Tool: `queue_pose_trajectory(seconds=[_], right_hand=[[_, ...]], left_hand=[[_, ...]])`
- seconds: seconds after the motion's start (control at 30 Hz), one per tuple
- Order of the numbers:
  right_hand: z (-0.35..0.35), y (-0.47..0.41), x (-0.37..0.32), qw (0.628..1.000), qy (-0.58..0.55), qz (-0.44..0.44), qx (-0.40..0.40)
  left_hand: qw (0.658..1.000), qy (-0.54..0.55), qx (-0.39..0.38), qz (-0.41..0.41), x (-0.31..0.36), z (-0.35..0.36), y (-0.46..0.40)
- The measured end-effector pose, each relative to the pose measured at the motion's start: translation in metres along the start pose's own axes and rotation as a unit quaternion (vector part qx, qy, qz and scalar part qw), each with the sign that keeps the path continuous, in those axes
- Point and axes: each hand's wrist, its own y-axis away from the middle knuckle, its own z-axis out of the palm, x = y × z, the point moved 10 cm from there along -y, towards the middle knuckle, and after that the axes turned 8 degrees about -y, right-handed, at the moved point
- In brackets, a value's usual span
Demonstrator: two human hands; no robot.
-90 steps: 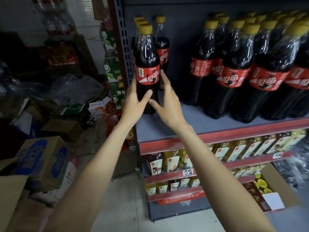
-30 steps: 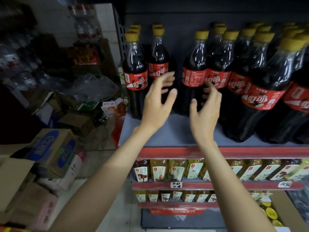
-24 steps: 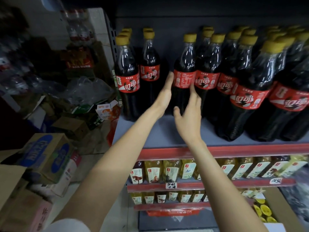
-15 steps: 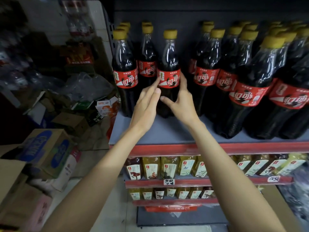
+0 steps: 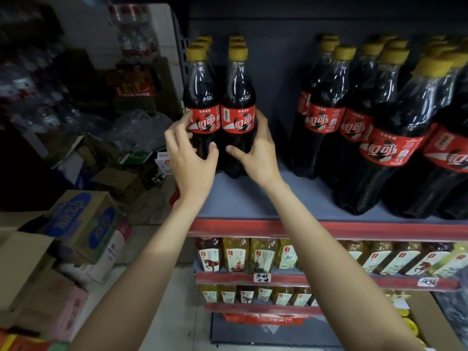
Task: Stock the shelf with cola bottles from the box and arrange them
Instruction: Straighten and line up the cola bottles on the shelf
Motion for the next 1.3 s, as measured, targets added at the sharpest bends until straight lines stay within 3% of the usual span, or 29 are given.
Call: queue_pose_trajectory(seconds=[0.17, 0.23, 0.33, 0.43, 0.53, 0.63, 0.7, 0.87, 1.03, 1.3], right_hand=[[-0.002, 0.004, -0.006, 1.000, 0.001, 0.004, -0.028], [-0.025, 0.011, -0.011, 1.000, -0.006, 0.000, 0.019], [-0.081, 0.043, -0.020, 0.984, 0.017, -0.047, 0.174], [-0.110, 0.074, -0.015, 0.961, 0.087, -0.040, 0.258], [-0.105, 0.074, 0.008, 0.971, 0.122, 0.037, 0.204], [-0.102, 0.068, 0.022, 0.978, 0.117, 0.084, 0.150], [-0.109, 0.064, 0.021, 0.976, 0.137, 0.080, 0.150], [-0.117, 0.058, 0.011, 0.981, 0.164, 0.055, 0.092], [-0.103, 0.065, -0.012, 0.991, 0.136, 0.007, 0.019], [-0.032, 0.076, -0.040, 0.994, 0.088, -0.023, -0.063]], left_hand=[[0.999, 0.025, 0.037, 0.020, 0.014, -0.012, 0.009], [0.995, 0.054, 0.040, 0.073, 0.034, -0.009, 0.016], [0.976, 0.167, -0.104, 0.093, 0.065, 0.038, 0.021], [0.925, 0.231, -0.300, -0.036, 0.081, 0.115, 0.026], [0.870, 0.247, -0.396, -0.158, 0.086, 0.165, 0.037], [0.843, 0.274, -0.419, -0.198, 0.088, 0.184, 0.049], [0.844, 0.278, -0.422, -0.179, 0.089, 0.185, 0.054], [0.928, 0.102, -0.357, -0.027, 0.082, 0.150, 0.051], [0.968, 0.015, -0.250, 0.032, 0.074, 0.077, 0.059], [0.989, -0.045, -0.143, -0.010, 0.034, -0.008, 0.056]])
